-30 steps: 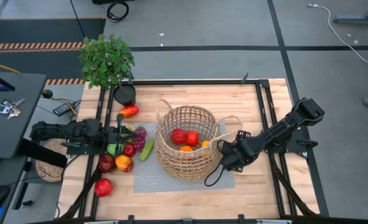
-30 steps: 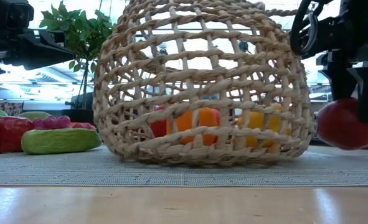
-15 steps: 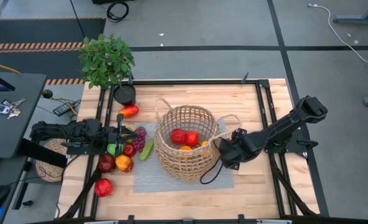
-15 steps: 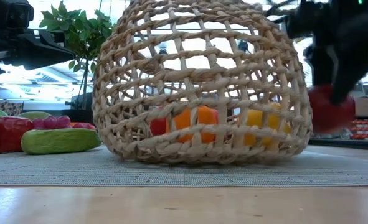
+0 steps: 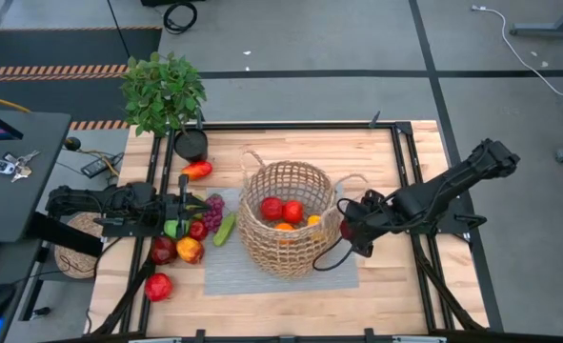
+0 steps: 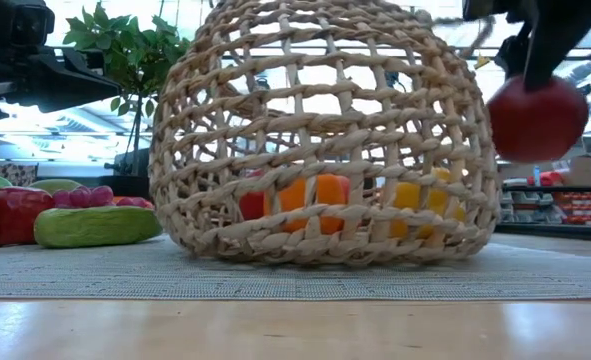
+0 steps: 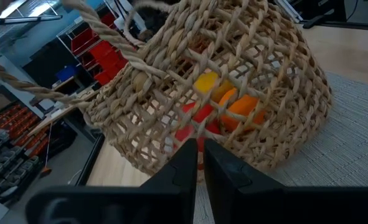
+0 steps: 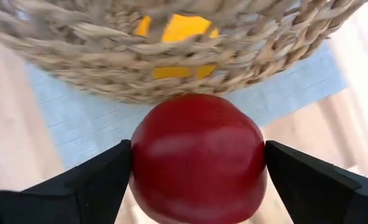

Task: Build produce basket
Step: Put the red pomegranate into the brown basket

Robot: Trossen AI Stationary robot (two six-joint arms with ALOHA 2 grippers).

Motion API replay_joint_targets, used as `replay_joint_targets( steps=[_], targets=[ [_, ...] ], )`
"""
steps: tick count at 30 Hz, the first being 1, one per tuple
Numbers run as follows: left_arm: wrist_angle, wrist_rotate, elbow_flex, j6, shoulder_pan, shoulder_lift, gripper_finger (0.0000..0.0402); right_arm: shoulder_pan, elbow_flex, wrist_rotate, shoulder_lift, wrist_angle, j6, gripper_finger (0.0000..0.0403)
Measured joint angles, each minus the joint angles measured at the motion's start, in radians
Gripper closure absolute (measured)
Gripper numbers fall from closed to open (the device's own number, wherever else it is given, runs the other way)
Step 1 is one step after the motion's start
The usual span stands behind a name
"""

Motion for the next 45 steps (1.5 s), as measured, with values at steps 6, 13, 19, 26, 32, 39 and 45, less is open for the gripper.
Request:
replay_joint_targets(
  steps=[6,13,19,26,32,39,45],
  targets=[
    [0.000,0.000,0.000,0.000,0.000,0.000,0.0373,0.002,0.093,-0.079,-0.035,-0.001,0.025,0.0038],
    [0.000,0.000,0.000,0.000,0.000,0.000,0.0369,0.002,0.187,-0.101,-0.040,0.004,-0.010,0.0038],
    [0.000,0.000,0.000,0.000,0.000,0.000,0.0366,0.002,0.228,-0.264,-0.040,0.120,-0.031,0.0040],
    [0.000,0.000,0.000,0.000,0.000,0.000,0.0368,-0.002,0.278,-0.253,-0.039,0.246,-0.155,0.0047],
    [0.000,0.000,0.000,0.000,0.000,0.000,0.0371,-0.056,0.354,-0.163,-0.039,0.249,-0.281,0.0048],
    [0.000,0.000,0.000,0.000,0.000,0.000,0.0366,-0.135,0.441,-0.128,-0.039,0.340,-0.474,0.0048],
    [0.000,0.000,0.000,0.000,0.000,0.000,0.0373,-0.161,0.459,-0.032,-0.039,0.408,-0.580,0.0048]
  ],
)
